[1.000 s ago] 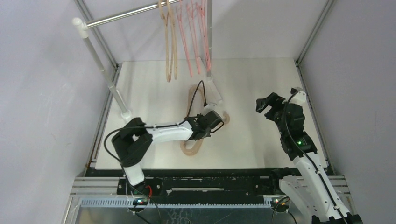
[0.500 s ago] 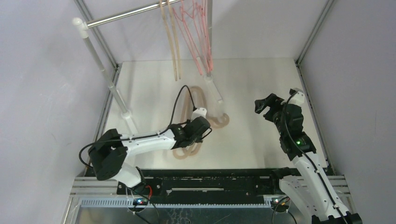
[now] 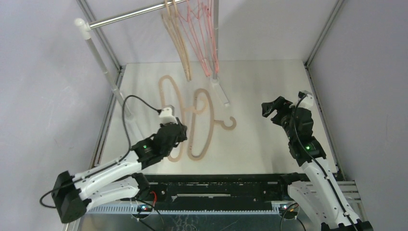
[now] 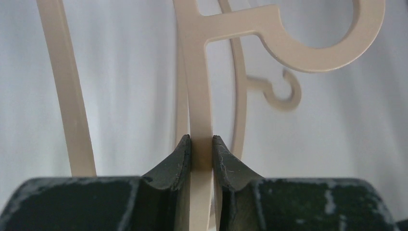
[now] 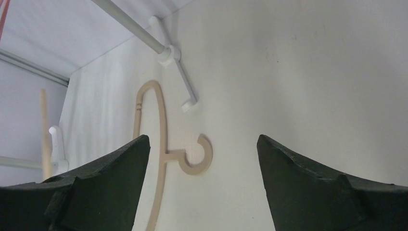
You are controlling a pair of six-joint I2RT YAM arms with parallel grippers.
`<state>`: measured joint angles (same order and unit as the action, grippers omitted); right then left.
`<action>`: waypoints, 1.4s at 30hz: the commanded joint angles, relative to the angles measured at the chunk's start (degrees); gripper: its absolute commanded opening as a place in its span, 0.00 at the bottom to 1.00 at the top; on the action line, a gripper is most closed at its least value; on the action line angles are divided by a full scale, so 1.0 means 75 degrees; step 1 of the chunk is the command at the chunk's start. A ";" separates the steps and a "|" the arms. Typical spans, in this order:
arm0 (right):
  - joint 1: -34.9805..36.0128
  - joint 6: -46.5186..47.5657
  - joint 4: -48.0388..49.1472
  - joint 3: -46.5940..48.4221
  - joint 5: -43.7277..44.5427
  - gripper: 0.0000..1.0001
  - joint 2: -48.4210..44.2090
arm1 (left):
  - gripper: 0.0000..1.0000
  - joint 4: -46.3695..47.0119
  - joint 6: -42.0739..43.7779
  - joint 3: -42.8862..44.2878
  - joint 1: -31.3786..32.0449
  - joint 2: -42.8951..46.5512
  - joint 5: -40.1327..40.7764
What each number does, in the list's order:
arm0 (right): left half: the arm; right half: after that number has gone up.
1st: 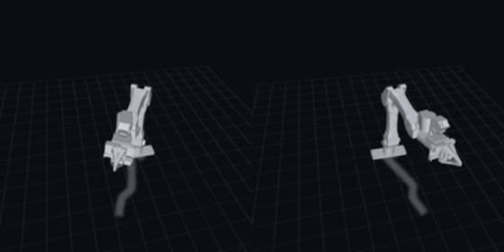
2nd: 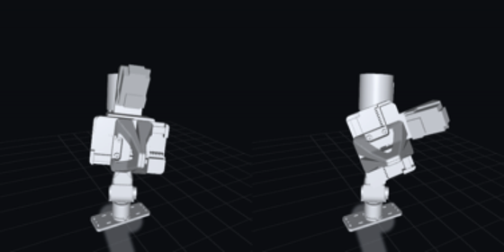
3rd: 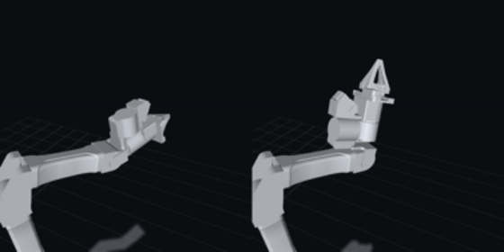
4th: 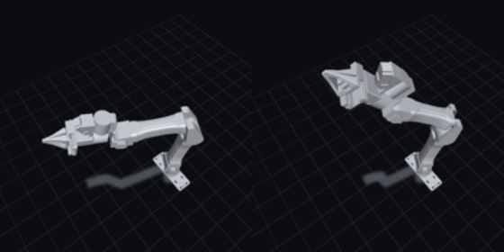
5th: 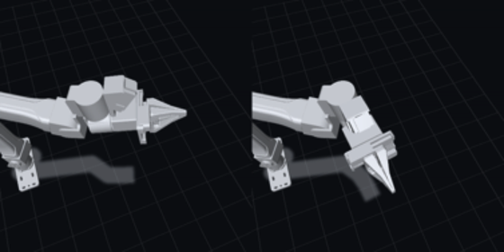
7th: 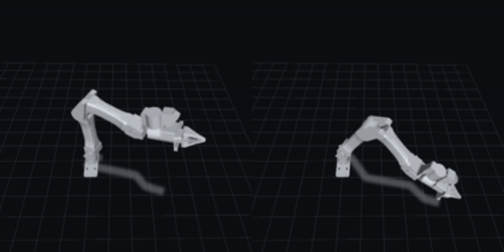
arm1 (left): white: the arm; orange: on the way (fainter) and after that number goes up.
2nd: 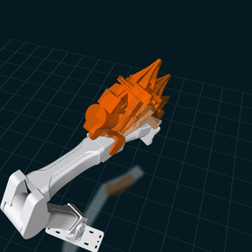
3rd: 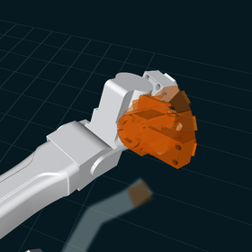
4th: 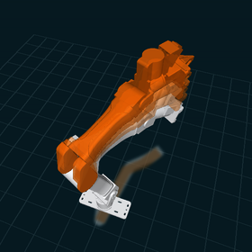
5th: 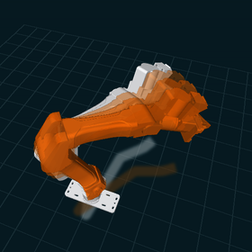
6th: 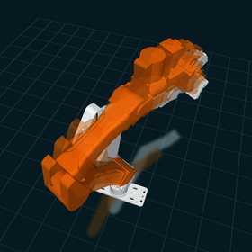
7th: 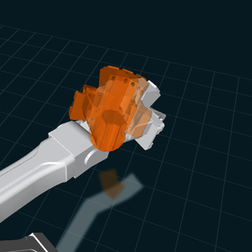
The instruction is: Organize the hangers
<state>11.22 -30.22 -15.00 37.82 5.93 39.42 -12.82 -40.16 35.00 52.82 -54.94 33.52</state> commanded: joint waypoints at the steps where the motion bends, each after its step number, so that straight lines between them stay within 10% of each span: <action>1: -0.0043 -0.0088 0.0312 0.0080 -0.0088 0.90 -0.0014 | 0.00 0.0605 -0.0085 -0.0225 -0.0744 0.0945 0.0245; 19: -0.0031 0.0033 0.0363 0.0234 -0.0045 0.90 0.0367 | 0.00 0.1360 0.0530 0.1363 -0.2955 0.2152 -0.1529; 42: -0.0031 0.0102 0.0045 0.0391 0.0095 0.91 0.0298 | 0.00 0.3549 -0.1072 0.4840 -0.5472 -0.1354 -0.4469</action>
<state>11.22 -29.93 -15.14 37.93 6.20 42.17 7.11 -45.19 66.08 13.39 -63.35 2.83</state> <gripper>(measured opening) 0.905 0.216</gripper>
